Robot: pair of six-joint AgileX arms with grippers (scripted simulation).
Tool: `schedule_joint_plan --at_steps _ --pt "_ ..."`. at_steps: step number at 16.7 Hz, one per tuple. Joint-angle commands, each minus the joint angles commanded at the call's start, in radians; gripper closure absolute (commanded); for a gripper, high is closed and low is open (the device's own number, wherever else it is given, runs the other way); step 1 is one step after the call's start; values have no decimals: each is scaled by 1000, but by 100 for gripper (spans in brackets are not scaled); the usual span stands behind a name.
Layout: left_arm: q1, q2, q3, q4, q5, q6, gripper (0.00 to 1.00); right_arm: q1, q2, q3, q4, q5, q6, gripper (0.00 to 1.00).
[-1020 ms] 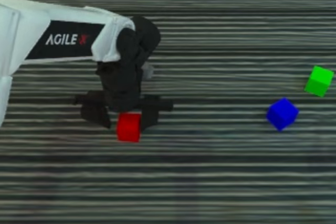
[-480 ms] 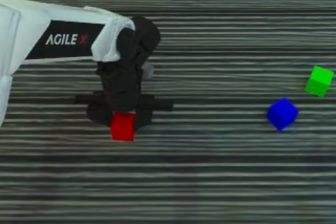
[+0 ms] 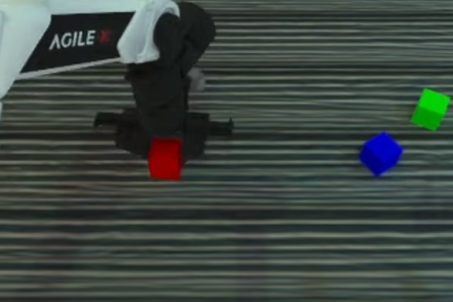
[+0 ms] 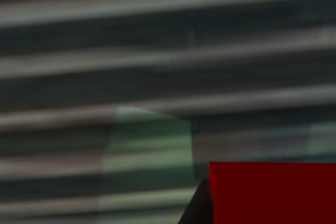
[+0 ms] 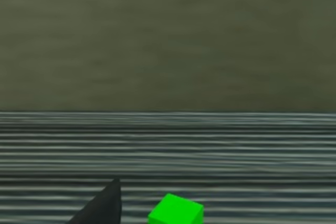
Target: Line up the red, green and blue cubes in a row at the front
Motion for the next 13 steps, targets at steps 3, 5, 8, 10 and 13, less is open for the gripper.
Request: schedule_joint_plan --at_steps 3,5,8,10,13 --pt "8 -40 61 -105 1 -1 100 0 0 0 0 0 0 0" --pt "11 -56 77 -129 1 0 100 0 0 0 0 0 0 0" --pt "5 -52 75 -127 1 2 100 0 0 0 0 0 0 0" --pt "-8 -68 58 -125 0 -15 100 0 0 0 0 0 0 0" --pt "-76 -155 -36 -119 -4 -114 100 0 0 0 0 0 0 0"
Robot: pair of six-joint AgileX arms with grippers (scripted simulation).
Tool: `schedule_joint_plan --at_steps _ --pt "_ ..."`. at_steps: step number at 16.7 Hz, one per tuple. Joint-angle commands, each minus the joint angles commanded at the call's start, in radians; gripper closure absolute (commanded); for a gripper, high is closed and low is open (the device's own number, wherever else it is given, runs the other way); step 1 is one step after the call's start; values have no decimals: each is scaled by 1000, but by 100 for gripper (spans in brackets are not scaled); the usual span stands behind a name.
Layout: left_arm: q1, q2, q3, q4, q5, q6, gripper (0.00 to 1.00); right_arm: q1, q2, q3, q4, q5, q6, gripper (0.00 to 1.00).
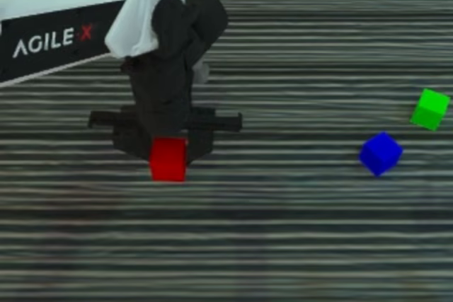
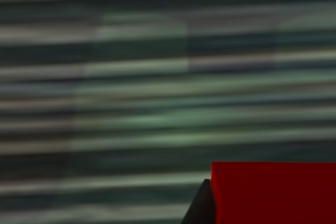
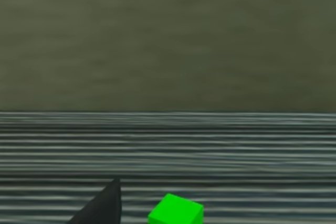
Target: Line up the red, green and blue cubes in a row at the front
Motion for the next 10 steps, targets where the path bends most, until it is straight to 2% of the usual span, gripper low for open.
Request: schedule_joint_plan --at_steps 5,7,10 --pt "-147 -194 -218 14 -6 -237 100 0 0 0 0 0 0 0" --pt "-178 -229 -253 17 -7 -273 100 0 0 0 0 0 0 0" --pt "-180 -232 -255 17 -7 -275 100 0 0 0 0 0 0 0"
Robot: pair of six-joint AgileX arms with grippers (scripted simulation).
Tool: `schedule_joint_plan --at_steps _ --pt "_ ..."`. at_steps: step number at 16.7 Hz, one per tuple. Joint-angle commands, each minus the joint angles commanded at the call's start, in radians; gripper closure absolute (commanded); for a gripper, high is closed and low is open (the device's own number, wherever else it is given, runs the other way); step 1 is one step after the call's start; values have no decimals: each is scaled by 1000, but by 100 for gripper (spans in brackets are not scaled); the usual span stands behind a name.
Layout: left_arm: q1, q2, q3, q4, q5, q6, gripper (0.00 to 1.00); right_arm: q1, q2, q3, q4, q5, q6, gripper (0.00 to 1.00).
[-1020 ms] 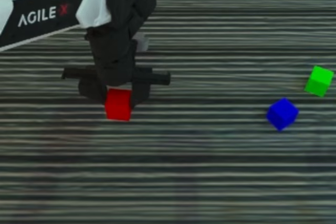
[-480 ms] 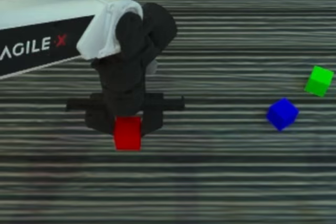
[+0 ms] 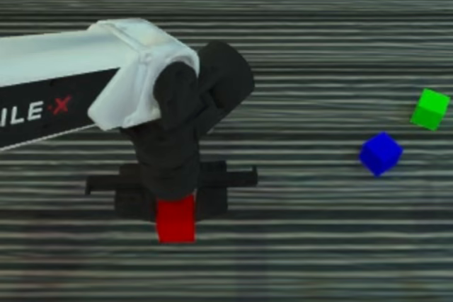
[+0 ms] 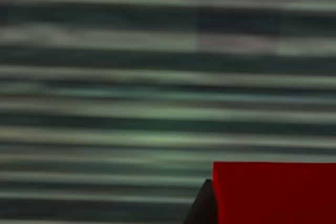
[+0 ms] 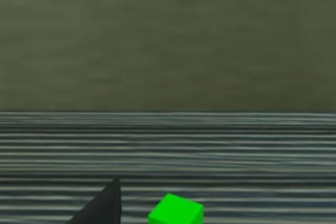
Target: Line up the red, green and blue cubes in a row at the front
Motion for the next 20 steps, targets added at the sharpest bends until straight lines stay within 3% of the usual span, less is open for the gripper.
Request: schedule_joint_plan --at_steps 4,10,15,20 --pt "4 17 -26 39 -1 4 100 0 0 0 0 0 0 0" --pt "0 90 -163 257 0 1 100 0 0 0 0 0 0 0" --pt "-1 99 -178 277 0 0 100 0 0 0 0 0 0 0" --pt "-1 99 -178 277 0 0 62 0 0 0 0 0 0 0"
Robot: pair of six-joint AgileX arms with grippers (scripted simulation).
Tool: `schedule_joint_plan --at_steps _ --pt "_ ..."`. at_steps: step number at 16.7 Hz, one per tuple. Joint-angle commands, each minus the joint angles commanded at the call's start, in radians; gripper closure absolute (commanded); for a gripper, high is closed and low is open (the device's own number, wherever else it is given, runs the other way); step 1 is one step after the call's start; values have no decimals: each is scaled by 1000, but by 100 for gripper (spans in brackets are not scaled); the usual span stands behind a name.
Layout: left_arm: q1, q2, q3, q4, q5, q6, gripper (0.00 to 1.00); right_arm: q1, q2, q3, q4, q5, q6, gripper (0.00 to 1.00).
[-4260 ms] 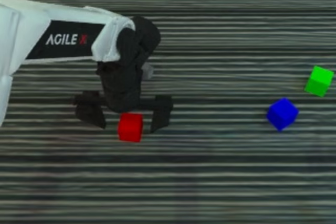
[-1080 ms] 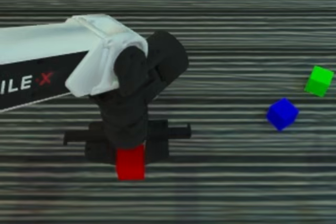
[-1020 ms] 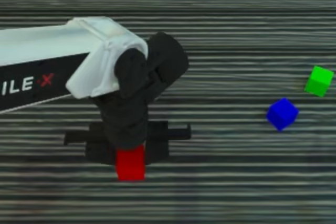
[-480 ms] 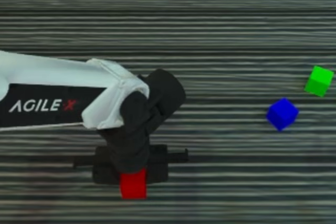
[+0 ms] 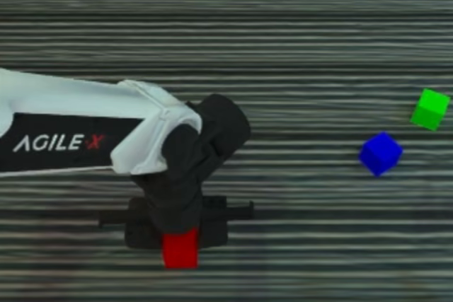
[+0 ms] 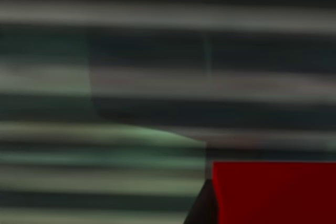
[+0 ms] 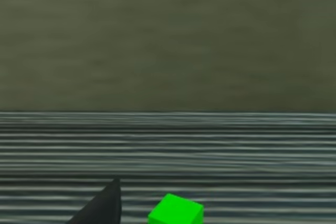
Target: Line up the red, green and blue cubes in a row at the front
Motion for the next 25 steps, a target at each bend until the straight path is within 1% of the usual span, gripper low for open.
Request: schedule_joint_plan --at_steps 8,9,18,21,25 --pt "0 0 0 0 0 0 2 0 0 0 0 0 0 0" --pt "0 0 0 0 0 0 0 0 0 0 0 0 0 0" --pt "1 -2 3 -4 0 0 0 0 0 0 0 0 0 0" --pt "3 -27 47 -74 -2 -4 0 0 0 0 0 0 0 0" --pt "10 -87 134 -232 -1 -9 0 0 0 0 0 0 0 0"
